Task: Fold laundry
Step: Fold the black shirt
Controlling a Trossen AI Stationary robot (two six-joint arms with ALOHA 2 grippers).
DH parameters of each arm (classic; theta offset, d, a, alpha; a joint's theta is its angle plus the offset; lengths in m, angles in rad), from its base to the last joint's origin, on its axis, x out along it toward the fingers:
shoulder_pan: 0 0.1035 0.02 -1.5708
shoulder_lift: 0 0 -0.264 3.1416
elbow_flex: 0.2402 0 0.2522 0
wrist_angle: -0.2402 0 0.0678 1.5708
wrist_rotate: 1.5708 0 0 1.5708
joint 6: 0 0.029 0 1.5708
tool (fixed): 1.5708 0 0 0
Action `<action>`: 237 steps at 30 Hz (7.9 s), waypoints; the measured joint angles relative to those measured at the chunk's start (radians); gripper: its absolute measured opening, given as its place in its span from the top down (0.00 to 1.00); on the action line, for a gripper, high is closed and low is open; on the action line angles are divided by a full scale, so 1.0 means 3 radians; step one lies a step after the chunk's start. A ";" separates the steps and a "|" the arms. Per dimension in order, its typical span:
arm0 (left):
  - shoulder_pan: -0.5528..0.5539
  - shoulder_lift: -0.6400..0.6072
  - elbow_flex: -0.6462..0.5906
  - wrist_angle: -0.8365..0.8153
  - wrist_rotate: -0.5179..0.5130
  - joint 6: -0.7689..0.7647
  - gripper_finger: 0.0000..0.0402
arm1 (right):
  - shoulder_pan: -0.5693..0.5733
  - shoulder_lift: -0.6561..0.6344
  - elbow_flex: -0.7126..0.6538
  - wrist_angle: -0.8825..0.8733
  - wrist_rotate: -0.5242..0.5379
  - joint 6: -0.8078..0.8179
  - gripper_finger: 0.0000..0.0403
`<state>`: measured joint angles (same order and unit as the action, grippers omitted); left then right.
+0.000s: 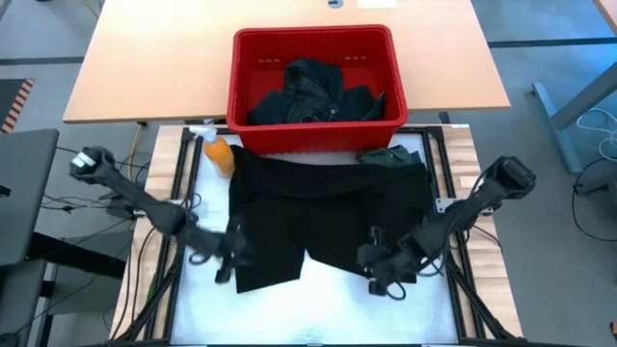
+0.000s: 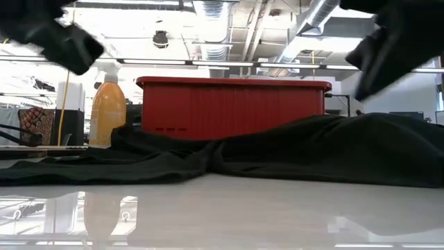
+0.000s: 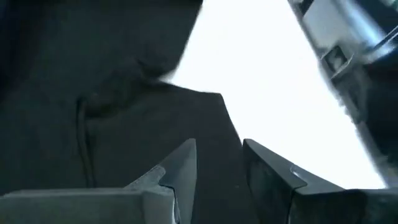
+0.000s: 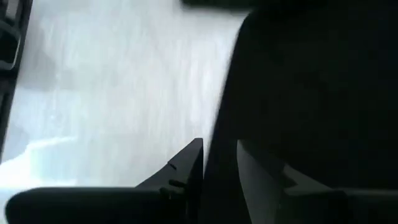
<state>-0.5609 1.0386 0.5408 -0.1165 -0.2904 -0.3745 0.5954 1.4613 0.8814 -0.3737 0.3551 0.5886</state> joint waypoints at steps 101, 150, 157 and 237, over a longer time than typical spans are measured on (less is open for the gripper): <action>-0.2079 0.0856 0.1829 -0.2271 -0.1996 -0.1304 0.97 | 0.1429 -0.0028 0.2162 -0.3755 0.0005 0.1887 0.78; -0.1052 0.2214 0.1736 -0.1873 -0.0059 -0.0973 1.00 | 0.1381 0.0775 0.0186 -0.1800 -0.1056 0.1594 0.52; -0.1156 0.2127 0.2157 -0.2310 -0.0256 -0.0963 1.00 | 0.1365 0.0805 0.0140 -0.1657 -0.1232 0.1383 0.77; -0.1542 0.2333 0.3855 -0.3451 0.0048 -0.1650 1.00 | 0.1304 0.0980 0.2848 -0.3990 0.0048 0.2303 0.97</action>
<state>-1.0236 1.7386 1.6974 -1.1518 -0.2760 -0.8693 0.9866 1.7554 1.7359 -1.5706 0.3696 1.2795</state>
